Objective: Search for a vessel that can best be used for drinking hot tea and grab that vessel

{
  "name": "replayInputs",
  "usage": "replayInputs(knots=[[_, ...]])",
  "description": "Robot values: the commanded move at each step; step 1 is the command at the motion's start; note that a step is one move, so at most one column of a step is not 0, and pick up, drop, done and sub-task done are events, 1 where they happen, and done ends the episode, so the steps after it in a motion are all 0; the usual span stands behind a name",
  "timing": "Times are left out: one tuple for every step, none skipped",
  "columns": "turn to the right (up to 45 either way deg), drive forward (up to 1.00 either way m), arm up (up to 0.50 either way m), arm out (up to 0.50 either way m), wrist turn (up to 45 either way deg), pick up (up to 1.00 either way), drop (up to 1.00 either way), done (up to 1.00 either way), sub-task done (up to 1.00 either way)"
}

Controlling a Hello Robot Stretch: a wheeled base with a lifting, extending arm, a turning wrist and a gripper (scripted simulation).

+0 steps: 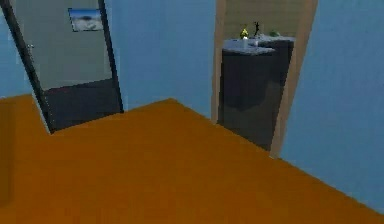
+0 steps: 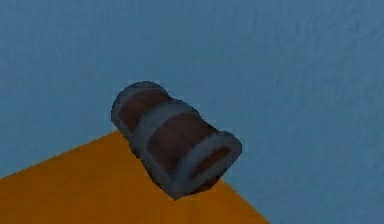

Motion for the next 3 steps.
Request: replayInputs(knots=[[0.0, 0.30, 0.00, 0.00, 0.0, 0.00, 0.00, 0.00, 0.00], [12.0, 0.00, 0.00, 0.00, 0.0, 0.00, 0.00, 0.00, 0.00], [0.0, 1.00, 0.00, 0.00, 0.0, 0.00, 0.00, 0.00, 0.00]])
